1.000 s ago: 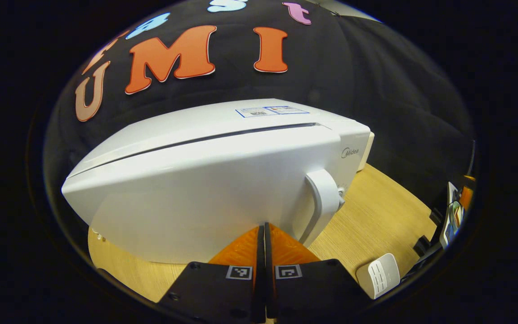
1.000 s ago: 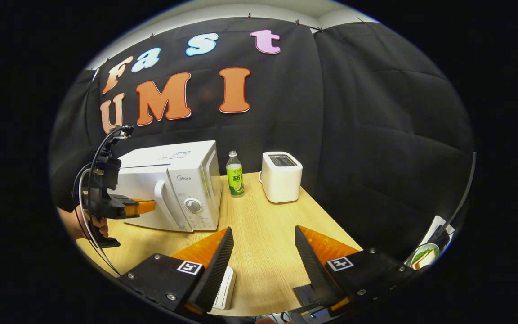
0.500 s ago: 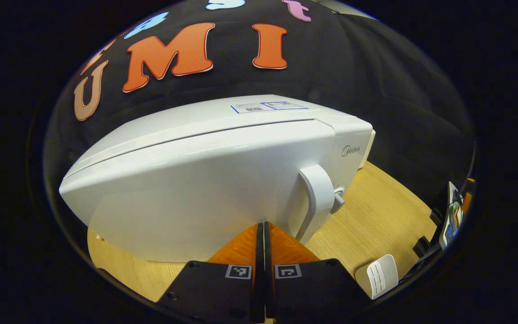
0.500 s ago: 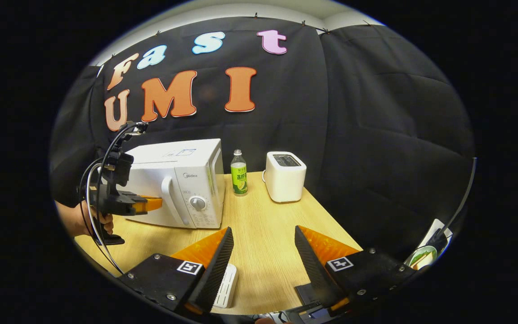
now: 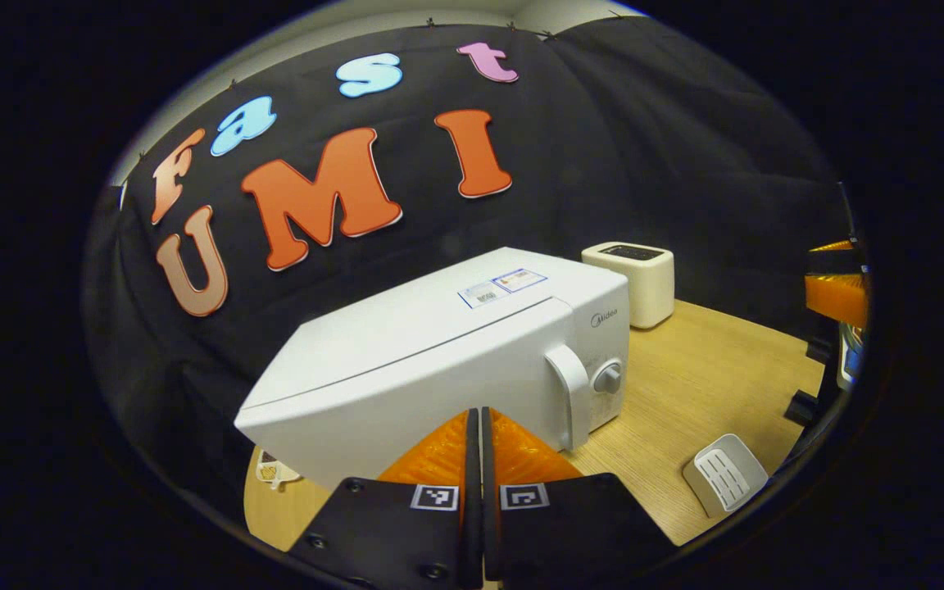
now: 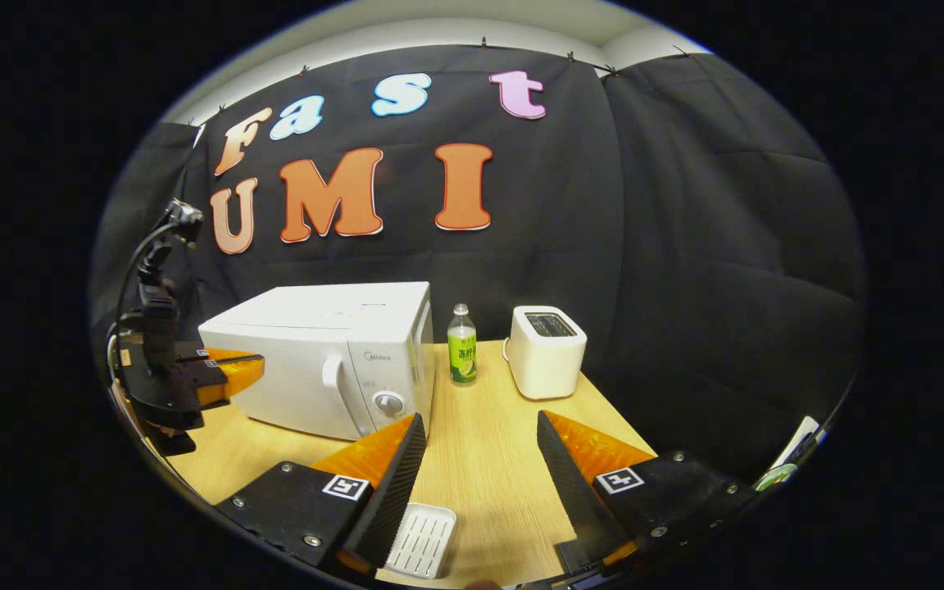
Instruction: Open the microwave oven with the left hand, put the food in, and close the microwave oven.
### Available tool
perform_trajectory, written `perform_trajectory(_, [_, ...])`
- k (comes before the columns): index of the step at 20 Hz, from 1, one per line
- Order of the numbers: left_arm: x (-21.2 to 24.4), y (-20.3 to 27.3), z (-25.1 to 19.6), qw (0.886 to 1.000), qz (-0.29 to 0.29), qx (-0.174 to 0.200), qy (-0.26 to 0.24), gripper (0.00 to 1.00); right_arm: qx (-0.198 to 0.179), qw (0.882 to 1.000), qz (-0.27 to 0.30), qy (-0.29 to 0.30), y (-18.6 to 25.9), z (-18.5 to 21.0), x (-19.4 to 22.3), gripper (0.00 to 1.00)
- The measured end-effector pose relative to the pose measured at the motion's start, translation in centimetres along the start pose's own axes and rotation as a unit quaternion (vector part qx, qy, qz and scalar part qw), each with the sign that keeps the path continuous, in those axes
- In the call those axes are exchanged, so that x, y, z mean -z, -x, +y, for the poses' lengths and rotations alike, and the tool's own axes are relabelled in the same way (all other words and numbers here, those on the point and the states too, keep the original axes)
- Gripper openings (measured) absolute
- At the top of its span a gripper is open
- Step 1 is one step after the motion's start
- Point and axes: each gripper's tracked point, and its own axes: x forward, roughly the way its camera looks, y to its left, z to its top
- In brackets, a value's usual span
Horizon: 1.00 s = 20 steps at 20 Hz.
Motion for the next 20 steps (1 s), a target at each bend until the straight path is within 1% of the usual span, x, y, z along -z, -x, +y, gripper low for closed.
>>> perform_trajectory(4, [-4.4, 5.5, 5.0, 0.997, -0.040, -0.052, 0.034, 0.05, -0.032, 0.998, -0.042, 0.023, 0.3, 2.4, -4.1, 0.86])
perform_trajectory(8, [-7.8, 10.6, 10.7, 0.989, -0.070, -0.107, 0.078, 0.06, -0.067, 0.994, -0.078, 0.038, 0.2, 4.6, -8.6, 0.86])
perform_trajectory(11, [-9.1, 13.2, 14.7, 0.980, -0.091, -0.148, 0.097, 0.07, -0.084, 0.991, -0.097, 0.033, 0.0, 6.0, -11.2, 0.86])
perform_trajectory(12, [-9.4, 14.2, 15.7, 0.977, -0.096, -0.160, 0.105, 0.11, -0.087, 0.991, -0.101, 0.028, -0.1, 6.3, -12.0, 0.86])
perform_trajectory(15, [-9.8, 16.7, 17.9, 0.969, -0.110, -0.184, 0.121, 0.14, -0.096, 0.988, -0.124, 0.016, 0.0, 7.3, -14.6, 0.86])
perform_trajectory(16, [-10.1, 18.1, 18.3, 0.967, -0.113, -0.190, 0.124, 0.25, -0.099, 0.986, -0.132, 0.017, -0.1, 7.6, -15.4, 0.86])
perform_trajectory(17, [-10.3, 18.7, 18.9, 0.965, -0.119, -0.194, 0.127, 0.19, -0.100, 0.984, -0.143, 0.020, 0.0, 7.6, -16.1, 0.86])
perform_trajectory(18, [-10.6, 19.2, 19.1, 0.965, -0.126, -0.193, 0.129, 0.24, -0.100, 0.983, -0.155, 0.024, 0.3, 7.6, -16.9, 0.86])
perform_trajectory(20, [-11.0, 20.2, 19.4, 0.962, -0.137, -0.195, 0.135, 0.46, -0.093, 0.982, -0.165, 0.026, 0.0, 7.6, -17.8, 0.86])
